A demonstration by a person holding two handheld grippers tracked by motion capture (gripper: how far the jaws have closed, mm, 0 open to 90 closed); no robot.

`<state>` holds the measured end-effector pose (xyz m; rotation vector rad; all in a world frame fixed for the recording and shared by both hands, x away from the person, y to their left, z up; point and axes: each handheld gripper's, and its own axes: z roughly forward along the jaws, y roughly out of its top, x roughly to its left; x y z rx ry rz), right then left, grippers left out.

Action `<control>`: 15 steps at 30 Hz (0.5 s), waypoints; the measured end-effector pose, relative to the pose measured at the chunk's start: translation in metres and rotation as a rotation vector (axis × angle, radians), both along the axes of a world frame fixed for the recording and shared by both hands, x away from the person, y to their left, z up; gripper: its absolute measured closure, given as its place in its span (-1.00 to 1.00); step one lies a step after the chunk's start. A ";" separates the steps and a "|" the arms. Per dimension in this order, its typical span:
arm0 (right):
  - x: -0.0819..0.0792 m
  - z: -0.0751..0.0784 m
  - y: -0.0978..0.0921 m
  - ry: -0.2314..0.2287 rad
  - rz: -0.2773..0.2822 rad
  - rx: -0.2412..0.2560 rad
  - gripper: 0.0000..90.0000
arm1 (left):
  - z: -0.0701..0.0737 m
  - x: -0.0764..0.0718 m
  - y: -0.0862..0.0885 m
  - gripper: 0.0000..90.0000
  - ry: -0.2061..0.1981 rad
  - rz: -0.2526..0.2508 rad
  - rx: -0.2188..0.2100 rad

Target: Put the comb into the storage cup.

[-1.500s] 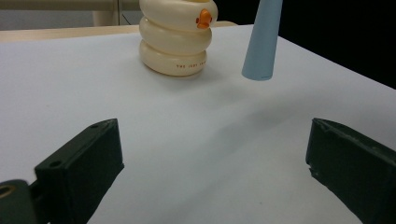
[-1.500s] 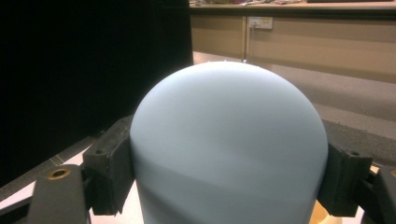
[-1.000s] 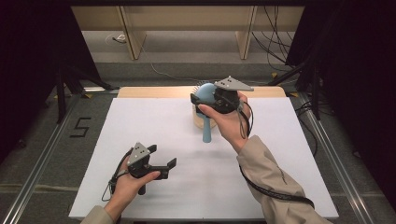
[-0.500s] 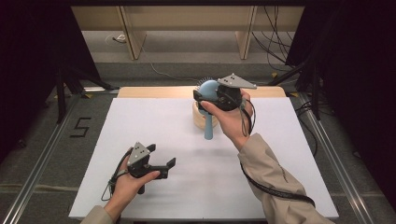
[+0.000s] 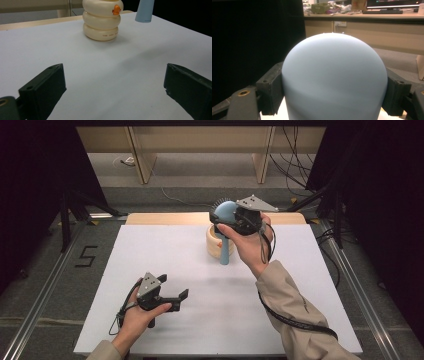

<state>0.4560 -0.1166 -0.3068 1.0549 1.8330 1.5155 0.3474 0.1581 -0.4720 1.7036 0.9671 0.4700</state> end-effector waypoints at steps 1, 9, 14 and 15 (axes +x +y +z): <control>0.000 0.000 -0.001 -0.002 -0.003 0.001 -0.53 | 0.000 0.000 0.000 -0.93 0.000 0.000 -0.001; 0.003 -0.001 -0.003 -0.009 -0.017 0.006 -0.53 | 0.000 0.000 0.000 -0.93 -0.002 0.000 -0.002; 0.004 0.000 -0.003 -0.018 -0.023 0.007 -0.53 | 0.001 0.001 0.000 -0.93 -0.005 0.001 -0.002; 0.005 0.000 -0.004 -0.020 -0.024 0.008 -0.53 | 0.001 0.001 0.000 -0.93 -0.005 0.001 -0.002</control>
